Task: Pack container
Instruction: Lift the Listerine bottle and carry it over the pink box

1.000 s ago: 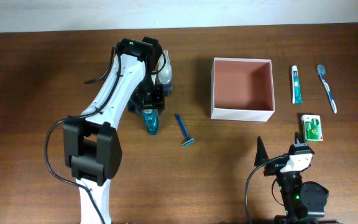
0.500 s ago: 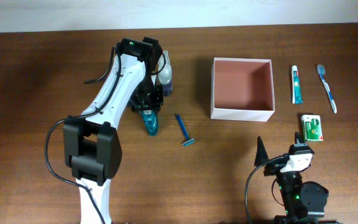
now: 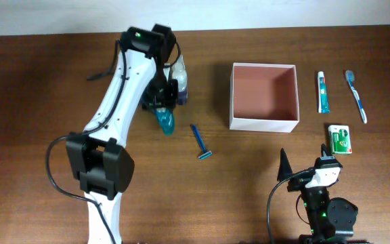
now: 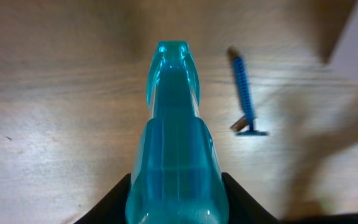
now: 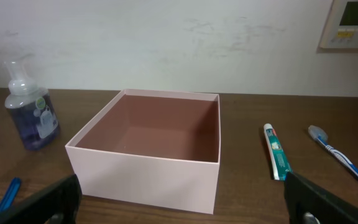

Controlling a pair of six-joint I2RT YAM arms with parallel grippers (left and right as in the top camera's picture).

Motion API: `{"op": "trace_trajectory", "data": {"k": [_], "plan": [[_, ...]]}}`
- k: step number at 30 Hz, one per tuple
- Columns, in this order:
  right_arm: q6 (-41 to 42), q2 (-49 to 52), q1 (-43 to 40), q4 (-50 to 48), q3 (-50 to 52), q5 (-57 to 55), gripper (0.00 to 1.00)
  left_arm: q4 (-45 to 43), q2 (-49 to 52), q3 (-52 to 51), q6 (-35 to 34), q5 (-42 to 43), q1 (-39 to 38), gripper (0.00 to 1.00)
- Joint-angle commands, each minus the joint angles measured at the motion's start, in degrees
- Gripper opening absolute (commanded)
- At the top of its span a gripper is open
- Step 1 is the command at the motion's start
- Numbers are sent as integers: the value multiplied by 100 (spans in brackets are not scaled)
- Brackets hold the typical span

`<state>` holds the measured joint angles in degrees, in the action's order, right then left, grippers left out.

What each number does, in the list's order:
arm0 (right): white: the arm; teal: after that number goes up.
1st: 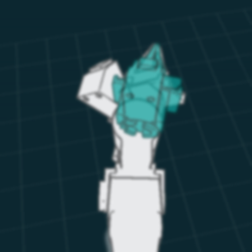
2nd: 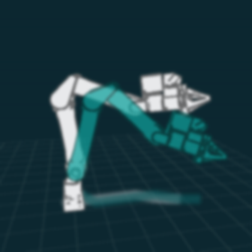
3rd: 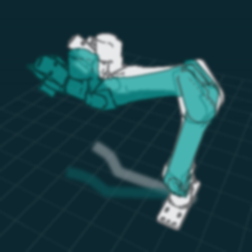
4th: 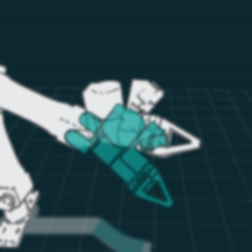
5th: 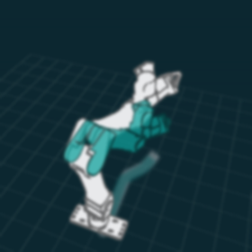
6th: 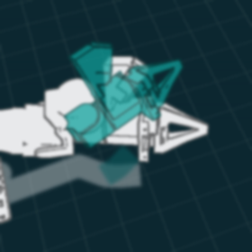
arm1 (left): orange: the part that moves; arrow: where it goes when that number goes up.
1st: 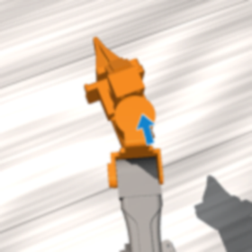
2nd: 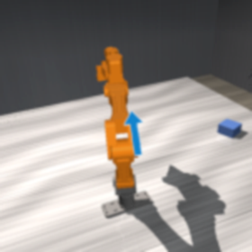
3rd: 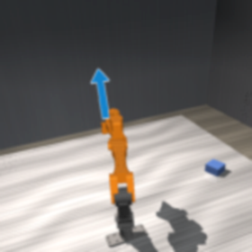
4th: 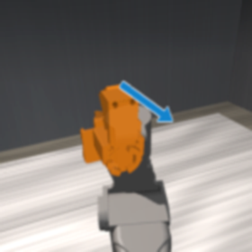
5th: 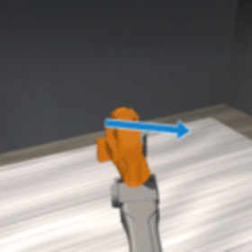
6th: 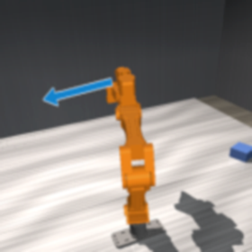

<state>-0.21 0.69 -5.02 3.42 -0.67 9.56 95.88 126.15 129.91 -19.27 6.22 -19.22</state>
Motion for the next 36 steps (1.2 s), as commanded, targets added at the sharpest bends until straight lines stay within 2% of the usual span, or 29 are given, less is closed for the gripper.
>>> {"op": "trace_trajectory", "data": {"k": [1,4,14,16,20,24,26,32,36], "plan": [[4,-44,50,24,35,-31,99,83,-103,973,7,260,-15,27],[4,-44,50,24,35,-31,99,83,-131,1709,9,518,-15,27],[4,-44,50,24,35,-31,99,-151,-533,2704,7,389,-11,27],[4,-44,50,24,35,-31,99,-409,-533,2789,7,389,-13,27],[4,-44,50,24,35,-31,99,-2037,-494,2730,37,380,-157,27],[4,-44,50,24,35,-31,99,-3018,-352,2658,227,-46,-358,28],[4,-44,50,24,35,-31,99,-3265,-203,2656,232,-271,-463,27],[4,-44,50,24,35,-31,99,-3991,481,2656,249,-260,-787,27],[4,-44,50,24,35,-31,98,-4387,1003,2656,702,-262,-1126,27]]}}
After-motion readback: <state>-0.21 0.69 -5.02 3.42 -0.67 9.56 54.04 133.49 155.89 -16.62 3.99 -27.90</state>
